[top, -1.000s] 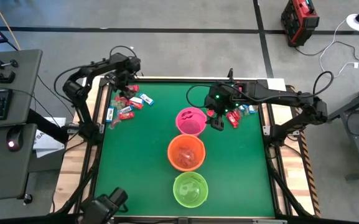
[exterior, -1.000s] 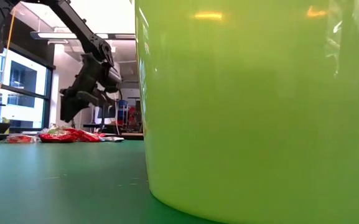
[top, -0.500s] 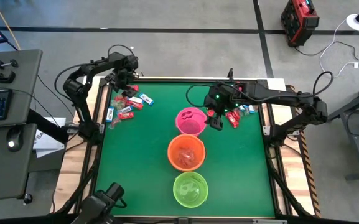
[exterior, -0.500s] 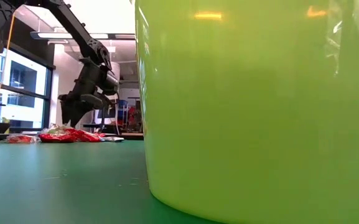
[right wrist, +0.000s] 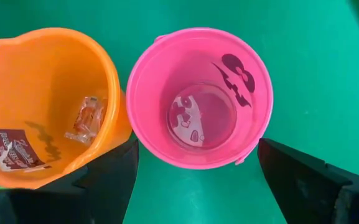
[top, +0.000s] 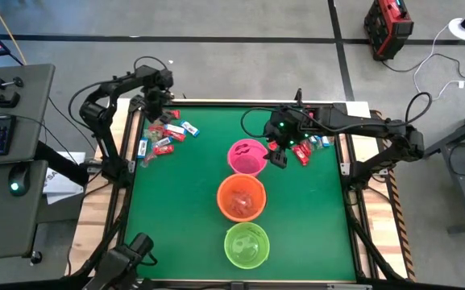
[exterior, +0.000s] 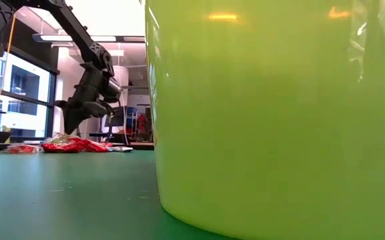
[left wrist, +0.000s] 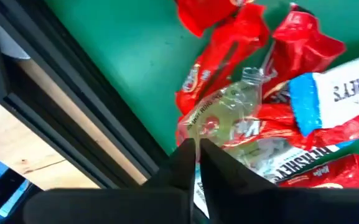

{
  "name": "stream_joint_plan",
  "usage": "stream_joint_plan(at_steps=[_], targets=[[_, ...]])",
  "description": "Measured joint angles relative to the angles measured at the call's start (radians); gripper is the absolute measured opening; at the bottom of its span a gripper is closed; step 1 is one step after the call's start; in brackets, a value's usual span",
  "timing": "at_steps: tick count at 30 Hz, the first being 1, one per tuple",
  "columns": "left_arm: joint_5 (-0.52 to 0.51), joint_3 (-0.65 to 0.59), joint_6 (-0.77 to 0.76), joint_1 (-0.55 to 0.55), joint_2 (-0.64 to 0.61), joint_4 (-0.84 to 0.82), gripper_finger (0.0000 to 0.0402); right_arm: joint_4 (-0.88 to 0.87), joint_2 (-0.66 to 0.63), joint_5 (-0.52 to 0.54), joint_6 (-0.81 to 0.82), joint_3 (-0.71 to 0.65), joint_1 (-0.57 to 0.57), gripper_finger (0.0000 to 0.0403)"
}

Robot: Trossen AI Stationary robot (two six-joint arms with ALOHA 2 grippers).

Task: Sort candy by brand, put in halloween buckets
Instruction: Put the green gummy into the orange bucket

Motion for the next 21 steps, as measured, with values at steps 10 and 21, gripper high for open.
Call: stream_joint_plan(at_steps=[10,21], targets=[[0.125,0.112,0.018,-0.029,-0.076,-0.003,0.0001,0.014,0.0,0.033,-0.035,0.0,-0.002,0.032],[0.42,0.052,-0.1,-0.348,-0.49,0.093,0.0,-0.202,-0.108,0.063,-0.044,0.0,-0.048,0.032]])
